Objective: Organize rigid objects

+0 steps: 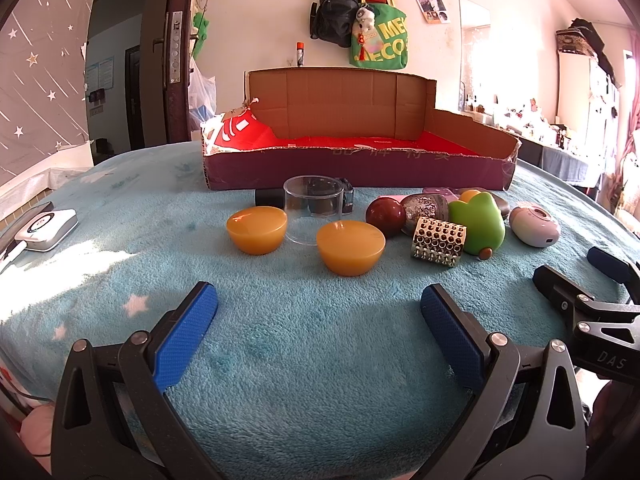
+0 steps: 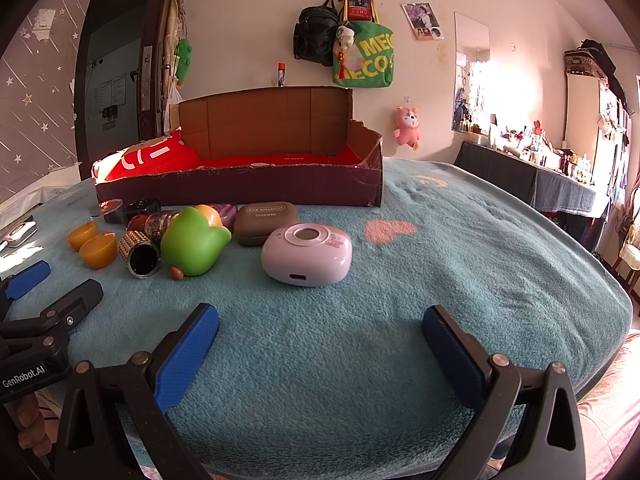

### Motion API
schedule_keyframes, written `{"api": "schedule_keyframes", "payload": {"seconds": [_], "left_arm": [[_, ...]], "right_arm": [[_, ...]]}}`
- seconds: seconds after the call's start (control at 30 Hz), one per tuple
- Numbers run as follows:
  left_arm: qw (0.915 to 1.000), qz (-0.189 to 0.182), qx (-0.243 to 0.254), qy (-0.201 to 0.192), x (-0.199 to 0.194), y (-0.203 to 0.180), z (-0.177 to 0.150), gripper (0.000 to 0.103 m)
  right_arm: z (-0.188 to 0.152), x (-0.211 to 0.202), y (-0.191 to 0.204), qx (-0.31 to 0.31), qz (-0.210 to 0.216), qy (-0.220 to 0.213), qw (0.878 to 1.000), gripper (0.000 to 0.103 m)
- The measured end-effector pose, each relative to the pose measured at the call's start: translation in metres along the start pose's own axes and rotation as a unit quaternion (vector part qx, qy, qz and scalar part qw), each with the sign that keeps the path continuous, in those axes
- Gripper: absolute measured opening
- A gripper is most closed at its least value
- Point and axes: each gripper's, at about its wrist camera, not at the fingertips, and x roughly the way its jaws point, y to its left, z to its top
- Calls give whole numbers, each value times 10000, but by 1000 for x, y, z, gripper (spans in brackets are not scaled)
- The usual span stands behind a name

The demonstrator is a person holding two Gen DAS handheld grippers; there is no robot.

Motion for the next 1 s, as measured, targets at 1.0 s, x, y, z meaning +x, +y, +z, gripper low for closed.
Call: {"api": "schedule_keyframes", "payload": {"seconds": [1.0], "left_arm": [[9911, -306, -24, 1298, 37, 61, 71, 86]], "right_arm": [[52, 28, -19, 154, -8, 752, 9971, 99]]}}
